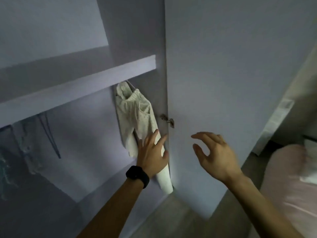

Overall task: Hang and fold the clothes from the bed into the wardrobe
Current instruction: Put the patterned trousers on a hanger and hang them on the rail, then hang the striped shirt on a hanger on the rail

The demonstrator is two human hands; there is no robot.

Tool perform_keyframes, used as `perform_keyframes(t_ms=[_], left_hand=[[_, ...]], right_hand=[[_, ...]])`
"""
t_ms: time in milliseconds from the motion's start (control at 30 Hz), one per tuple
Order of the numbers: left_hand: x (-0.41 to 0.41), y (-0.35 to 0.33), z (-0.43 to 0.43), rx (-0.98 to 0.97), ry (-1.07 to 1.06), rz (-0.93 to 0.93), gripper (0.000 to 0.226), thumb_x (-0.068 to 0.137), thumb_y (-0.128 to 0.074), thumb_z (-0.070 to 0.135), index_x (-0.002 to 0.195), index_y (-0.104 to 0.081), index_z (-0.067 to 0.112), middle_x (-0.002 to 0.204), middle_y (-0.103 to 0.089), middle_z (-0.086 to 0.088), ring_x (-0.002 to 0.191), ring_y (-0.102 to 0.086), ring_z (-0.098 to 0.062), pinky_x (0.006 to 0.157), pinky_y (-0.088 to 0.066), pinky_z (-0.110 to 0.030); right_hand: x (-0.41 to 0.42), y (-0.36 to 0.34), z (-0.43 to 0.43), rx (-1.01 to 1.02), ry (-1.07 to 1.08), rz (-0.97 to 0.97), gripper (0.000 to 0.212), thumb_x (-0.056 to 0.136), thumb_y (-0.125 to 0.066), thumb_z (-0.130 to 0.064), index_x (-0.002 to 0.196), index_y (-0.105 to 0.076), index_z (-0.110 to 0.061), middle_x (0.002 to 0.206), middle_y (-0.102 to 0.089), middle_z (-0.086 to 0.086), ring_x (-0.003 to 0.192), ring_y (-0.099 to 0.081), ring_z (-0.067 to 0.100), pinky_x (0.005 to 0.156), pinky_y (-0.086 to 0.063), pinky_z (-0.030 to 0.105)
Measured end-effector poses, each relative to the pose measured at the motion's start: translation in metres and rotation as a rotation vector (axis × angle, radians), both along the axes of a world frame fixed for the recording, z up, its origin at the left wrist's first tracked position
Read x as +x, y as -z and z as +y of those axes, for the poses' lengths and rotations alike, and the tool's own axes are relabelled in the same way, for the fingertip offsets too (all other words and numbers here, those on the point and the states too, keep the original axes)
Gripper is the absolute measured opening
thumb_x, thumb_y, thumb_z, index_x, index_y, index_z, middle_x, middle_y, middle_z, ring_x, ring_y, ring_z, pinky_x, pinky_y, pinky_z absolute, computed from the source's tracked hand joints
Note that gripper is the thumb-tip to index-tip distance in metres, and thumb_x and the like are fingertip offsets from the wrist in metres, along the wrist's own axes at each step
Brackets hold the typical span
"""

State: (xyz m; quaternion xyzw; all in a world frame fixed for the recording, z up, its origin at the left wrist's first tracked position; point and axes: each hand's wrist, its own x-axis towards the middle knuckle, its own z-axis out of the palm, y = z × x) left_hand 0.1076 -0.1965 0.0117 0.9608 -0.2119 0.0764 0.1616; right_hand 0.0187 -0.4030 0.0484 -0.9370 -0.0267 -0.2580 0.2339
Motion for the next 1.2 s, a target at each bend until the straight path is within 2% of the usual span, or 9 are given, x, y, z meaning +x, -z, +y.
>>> perform_keyframes(t_ms=[100,267,400,533,633,733,900,1067,1200], left_hand=[[-0.043,0.043,-0.064,0.001,0.225,0.120,0.062,0.096,-0.053,0.037,0.154,-0.031,0.035,0.165,-0.017,0.003,0.151,-0.014,-0.020,0.121,-0.018,-0.049],[-0.113,0.092,-0.165,0.122,0.574,0.333,0.065,0.099,-0.052,0.035,0.156,-0.021,0.038,0.166,-0.013,0.004,0.153,-0.005,-0.016,0.123,-0.004,-0.050],[-0.166,0.110,-0.235,0.176,0.785,0.413,0.064,0.098,-0.052,0.032,0.156,-0.025,0.038,0.165,-0.017,0.005,0.151,-0.016,-0.016,0.121,-0.003,-0.043],[-0.228,0.135,-0.299,0.263,0.995,0.465,0.060,0.098,-0.051,0.030,0.155,-0.030,0.035,0.164,-0.018,0.005,0.149,-0.019,-0.021,0.116,-0.009,-0.034],[-0.269,0.151,-0.340,0.354,1.132,0.444,0.061,0.096,-0.052,0.035,0.154,-0.032,0.034,0.163,-0.020,0.005,0.148,-0.018,-0.020,0.121,-0.014,-0.044],[-0.316,0.163,-0.378,0.436,1.250,0.390,0.065,0.092,-0.050,0.038,0.154,-0.030,0.036,0.163,-0.022,0.004,0.148,-0.019,-0.020,0.121,-0.014,-0.047],[-0.364,0.183,-0.426,0.534,1.325,0.343,0.065,0.091,-0.049,0.042,0.153,-0.028,0.039,0.163,-0.022,0.001,0.149,-0.020,-0.021,0.119,-0.019,-0.047],[-0.379,0.224,-0.470,0.632,1.301,0.368,0.063,0.095,-0.046,0.040,0.155,-0.027,0.037,0.164,-0.018,0.001,0.150,-0.017,-0.021,0.120,-0.018,-0.048],[-0.369,0.287,-0.494,0.755,1.252,0.378,0.063,0.096,-0.046,0.039,0.156,-0.026,0.035,0.164,-0.017,0.000,0.150,-0.016,-0.022,0.119,-0.018,-0.049]], right_hand=[[-0.074,0.045,-0.029,0.082,0.195,0.105,0.028,0.094,-0.067,-0.025,0.122,-0.069,-0.024,0.130,-0.064,-0.004,0.114,-0.059,0.024,0.087,-0.054,0.037],[-0.194,0.103,-0.074,0.135,0.546,0.259,0.030,0.082,-0.079,-0.010,0.110,-0.075,-0.020,0.116,-0.070,-0.001,0.099,-0.062,0.023,0.079,-0.057,0.037],[-0.287,0.130,-0.099,0.225,0.874,0.359,0.030,0.084,-0.076,-0.014,0.111,-0.074,-0.025,0.119,-0.070,-0.003,0.102,-0.064,0.026,0.088,-0.052,0.035],[-0.378,0.151,-0.112,0.348,1.167,0.372,0.029,0.087,-0.074,-0.019,0.114,-0.073,-0.028,0.120,-0.069,-0.004,0.105,-0.062,0.029,0.092,-0.050,0.036],[-0.430,0.161,-0.117,0.415,1.313,0.382,0.032,0.084,-0.076,-0.019,0.115,-0.072,-0.028,0.121,-0.069,-0.005,0.107,-0.063,0.028,0.094,-0.049,0.036],[-0.472,0.172,-0.121,0.483,1.476,0.355,0.035,0.079,-0.080,-0.014,0.112,-0.074,-0.025,0.118,-0.071,-0.001,0.105,-0.065,0.029,0.094,-0.048,0.036],[-0.521,0.190,-0.143,0.606,1.576,0.437,0.035,0.090,-0.070,-0.025,0.125,-0.068,-0.026,0.130,-0.065,-0.002,0.116,-0.057,0.029,0.099,-0.043,0.033],[-0.546,0.223,-0.188,0.696,1.549,0.567,0.044,0.094,-0.060,-0.035,0.138,-0.056,-0.029,0.139,-0.057,-0.002,0.125,-0.049,0.026,0.104,-0.040,0.036],[-0.544,0.277,-0.230,0.784,1.488,0.694,0.053,0.095,-0.058,-0.040,0.145,-0.046,-0.029,0.147,-0.048,0.000,0.131,-0.043,0.026,0.109,-0.037,0.037]])
